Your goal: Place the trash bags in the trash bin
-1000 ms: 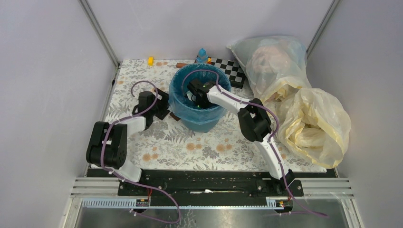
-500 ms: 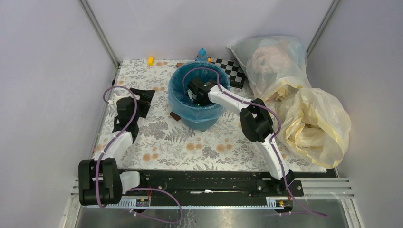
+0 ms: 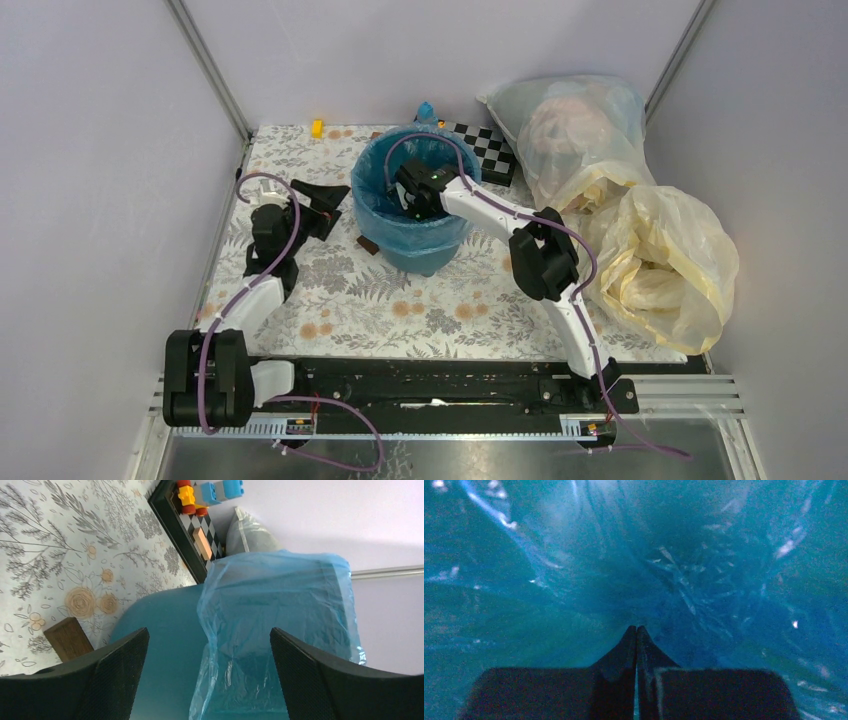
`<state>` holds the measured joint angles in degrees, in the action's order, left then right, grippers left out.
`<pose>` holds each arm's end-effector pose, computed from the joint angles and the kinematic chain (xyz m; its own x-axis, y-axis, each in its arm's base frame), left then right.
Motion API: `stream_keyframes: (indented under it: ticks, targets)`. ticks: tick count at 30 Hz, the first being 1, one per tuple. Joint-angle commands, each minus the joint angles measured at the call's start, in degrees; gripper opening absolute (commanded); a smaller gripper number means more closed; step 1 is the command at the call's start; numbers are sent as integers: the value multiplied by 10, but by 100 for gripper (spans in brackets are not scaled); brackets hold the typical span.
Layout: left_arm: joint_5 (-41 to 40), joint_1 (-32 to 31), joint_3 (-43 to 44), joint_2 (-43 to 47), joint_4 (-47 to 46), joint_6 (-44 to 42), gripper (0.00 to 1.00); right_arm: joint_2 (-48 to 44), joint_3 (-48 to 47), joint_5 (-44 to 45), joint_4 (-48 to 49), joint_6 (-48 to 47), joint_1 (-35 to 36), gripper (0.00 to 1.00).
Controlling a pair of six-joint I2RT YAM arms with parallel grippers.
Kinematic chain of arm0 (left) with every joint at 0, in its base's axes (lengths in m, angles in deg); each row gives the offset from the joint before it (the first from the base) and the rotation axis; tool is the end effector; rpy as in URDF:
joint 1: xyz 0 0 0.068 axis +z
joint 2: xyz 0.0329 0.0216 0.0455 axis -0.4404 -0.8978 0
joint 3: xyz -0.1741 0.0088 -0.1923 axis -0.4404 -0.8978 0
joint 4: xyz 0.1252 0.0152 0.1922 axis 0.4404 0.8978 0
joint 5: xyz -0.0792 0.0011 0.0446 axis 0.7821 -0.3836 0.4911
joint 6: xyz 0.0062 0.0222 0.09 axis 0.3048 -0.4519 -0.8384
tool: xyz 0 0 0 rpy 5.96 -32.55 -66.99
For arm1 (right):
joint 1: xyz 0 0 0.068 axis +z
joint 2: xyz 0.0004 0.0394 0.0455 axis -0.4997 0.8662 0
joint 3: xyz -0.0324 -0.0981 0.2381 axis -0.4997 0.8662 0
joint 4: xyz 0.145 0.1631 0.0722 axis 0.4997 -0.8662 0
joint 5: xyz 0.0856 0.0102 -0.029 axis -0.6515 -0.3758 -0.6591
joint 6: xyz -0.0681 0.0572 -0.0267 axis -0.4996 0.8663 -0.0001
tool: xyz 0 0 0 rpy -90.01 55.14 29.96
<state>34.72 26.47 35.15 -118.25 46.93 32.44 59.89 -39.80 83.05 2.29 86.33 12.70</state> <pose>0.2805 -0.0255 0.2355 -0.3605 -0.8752 -0.3225 -0.0496 0.3632 -0.9304 0.3380 0.3254 0.1522 -0.7072 -0.5885 -0.3919 -0.6757 0.7258 0.1294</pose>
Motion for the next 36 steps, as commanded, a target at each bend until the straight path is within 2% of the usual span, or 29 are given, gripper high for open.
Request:
stream_keyframes:
  ticks: [1, 12, 20, 30, 34, 36]
  targets:
    - [22, -17, 19, -11, -41, -6, 93, -27, 2, 3, 4, 6, -4, 3]
    - [-27, -24, 32, -4, 20, -17, 94, -61, 0, 10, 5, 11, -4, 3]
    - [-87, -24, 58, 32, 110, -66, 96, -98, -3, 29, 5, 19, -4, 9]
    - [-104, -24, 96, 79, 203, -113, 96, -155, -65, 46, 4, 17, -4, 14]
    - [-121, -24, 136, 111, 260, -146, 97, -195, -80, 66, 5, 11, -4, 22]
    - [-134, -26, 168, 118, 295, -172, 94, -217, -77, 93, 11, 8, -4, 35]
